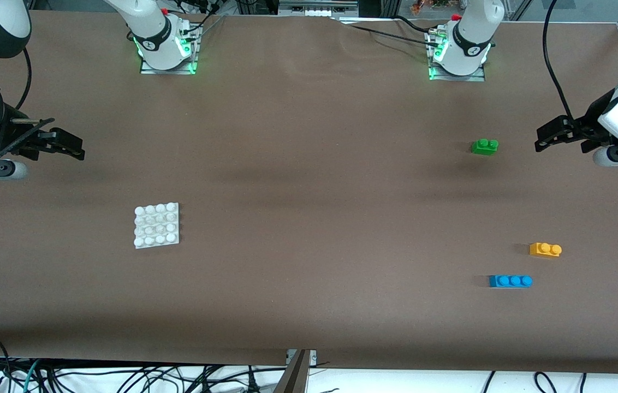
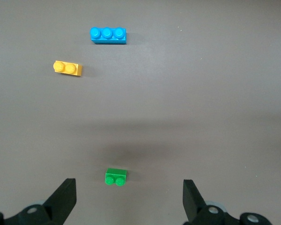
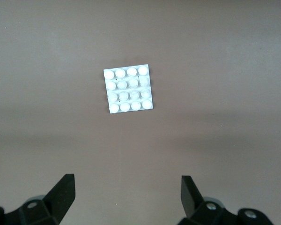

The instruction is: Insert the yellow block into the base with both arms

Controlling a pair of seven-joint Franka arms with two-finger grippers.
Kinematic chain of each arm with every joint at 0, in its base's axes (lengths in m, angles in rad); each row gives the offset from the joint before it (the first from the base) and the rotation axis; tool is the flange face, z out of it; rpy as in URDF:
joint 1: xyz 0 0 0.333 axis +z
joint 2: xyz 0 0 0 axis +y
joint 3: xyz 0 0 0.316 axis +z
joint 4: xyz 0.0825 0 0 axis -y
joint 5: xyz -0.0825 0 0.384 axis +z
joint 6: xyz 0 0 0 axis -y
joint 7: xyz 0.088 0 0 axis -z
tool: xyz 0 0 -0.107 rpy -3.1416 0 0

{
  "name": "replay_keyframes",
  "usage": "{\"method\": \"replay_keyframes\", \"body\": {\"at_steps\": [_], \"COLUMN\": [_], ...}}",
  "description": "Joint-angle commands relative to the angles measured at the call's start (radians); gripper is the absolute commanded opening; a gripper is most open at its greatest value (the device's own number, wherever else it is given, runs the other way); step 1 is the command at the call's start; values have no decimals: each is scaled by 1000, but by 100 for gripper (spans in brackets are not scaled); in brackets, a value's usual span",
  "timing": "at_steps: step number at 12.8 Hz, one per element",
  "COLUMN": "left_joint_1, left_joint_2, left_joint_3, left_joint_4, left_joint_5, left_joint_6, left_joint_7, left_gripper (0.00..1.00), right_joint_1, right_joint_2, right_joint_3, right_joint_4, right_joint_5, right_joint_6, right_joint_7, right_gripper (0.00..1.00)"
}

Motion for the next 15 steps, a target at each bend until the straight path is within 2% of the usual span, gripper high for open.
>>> {"method": "replay_keyframes", "body": {"at_steps": [1, 15], "left_joint_1": [3, 3], "left_joint_2": [-5, -5], "left_joint_3": [2, 2], "left_joint_4": [6, 6], "left_joint_5": [-5, -5], "left_joint_6": [-15, -15], "left_joint_7": [25, 25], "left_gripper": [100, 100], "right_joint_1": [-17, -24], "right_joint_2": [-5, 10], "right_joint_3": [15, 10], "right_joint_4": [1, 13], "right_joint_5": [7, -9], "right_joint_6": [3, 37], "right_joint_7": [-8, -8], "right_gripper": [100, 100]}}
